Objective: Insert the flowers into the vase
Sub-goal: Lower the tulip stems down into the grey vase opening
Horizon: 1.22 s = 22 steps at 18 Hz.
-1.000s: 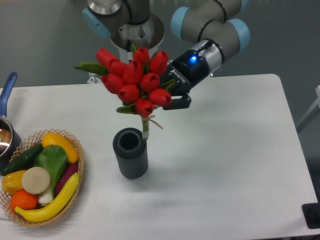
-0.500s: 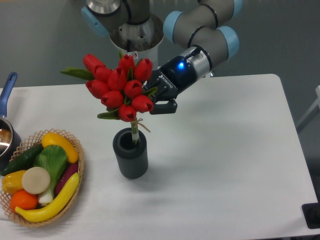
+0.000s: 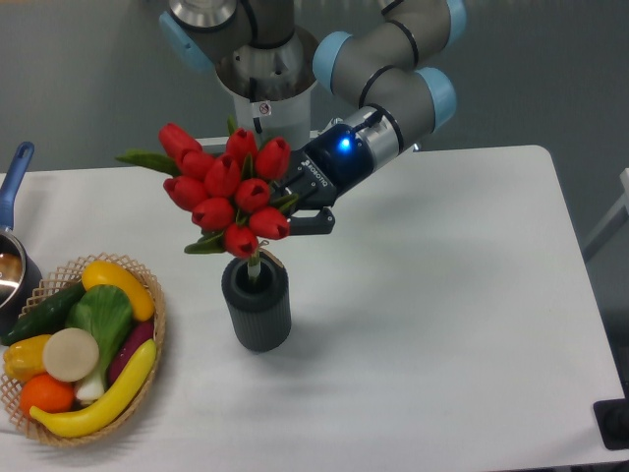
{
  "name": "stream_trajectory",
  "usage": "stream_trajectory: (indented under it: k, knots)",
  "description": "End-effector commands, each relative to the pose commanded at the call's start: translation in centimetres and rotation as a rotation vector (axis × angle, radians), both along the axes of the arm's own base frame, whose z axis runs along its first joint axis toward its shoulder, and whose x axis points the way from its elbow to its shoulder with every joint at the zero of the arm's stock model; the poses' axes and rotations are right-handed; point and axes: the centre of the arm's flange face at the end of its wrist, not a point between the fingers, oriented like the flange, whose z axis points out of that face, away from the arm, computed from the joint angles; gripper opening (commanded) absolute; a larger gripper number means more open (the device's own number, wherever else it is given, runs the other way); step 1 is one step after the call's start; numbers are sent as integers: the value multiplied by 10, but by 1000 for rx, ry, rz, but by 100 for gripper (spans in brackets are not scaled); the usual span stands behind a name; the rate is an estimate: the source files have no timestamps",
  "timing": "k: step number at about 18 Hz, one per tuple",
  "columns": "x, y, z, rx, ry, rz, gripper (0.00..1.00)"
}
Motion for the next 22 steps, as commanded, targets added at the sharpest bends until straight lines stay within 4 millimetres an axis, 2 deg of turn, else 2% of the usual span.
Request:
stream_trajectory:
  k: [9,15,22]
  knots:
    - [2,1,-35,-20,18,-3,22]
    - [-1,3,-67,-26,33,-6,23]
    - [1,2,-82,-31,32,-8,23]
